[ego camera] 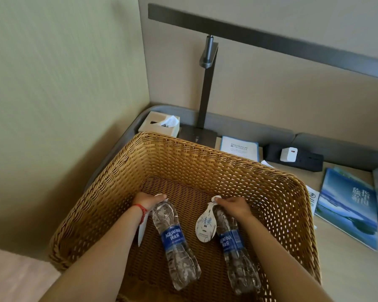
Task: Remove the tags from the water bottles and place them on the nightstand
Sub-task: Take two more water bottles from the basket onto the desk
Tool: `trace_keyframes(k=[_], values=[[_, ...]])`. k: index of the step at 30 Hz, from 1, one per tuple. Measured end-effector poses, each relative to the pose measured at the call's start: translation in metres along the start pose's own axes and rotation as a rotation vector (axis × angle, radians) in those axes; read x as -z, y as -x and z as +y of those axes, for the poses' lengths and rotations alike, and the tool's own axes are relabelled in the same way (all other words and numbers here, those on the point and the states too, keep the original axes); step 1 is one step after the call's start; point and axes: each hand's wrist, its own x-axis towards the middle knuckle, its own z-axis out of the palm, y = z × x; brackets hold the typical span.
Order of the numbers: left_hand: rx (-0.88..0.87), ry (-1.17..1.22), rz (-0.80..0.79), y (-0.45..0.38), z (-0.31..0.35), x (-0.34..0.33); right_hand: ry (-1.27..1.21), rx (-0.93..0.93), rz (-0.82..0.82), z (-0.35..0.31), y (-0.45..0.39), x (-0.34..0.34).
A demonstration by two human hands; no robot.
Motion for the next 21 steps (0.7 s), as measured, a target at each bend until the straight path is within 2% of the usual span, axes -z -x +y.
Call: trace_keyframes(k=[6,21], values=[[0.034,0.143,-0.085,-0.001,-0.004,0.009,-0.005,0.013,0.005,0.005,-0.003,-0.003],[0.106,0.189,-0.121,0.002,-0.002,0.006,-0.115,-0.05,0.103,0.005,-0.001,-0.012]])
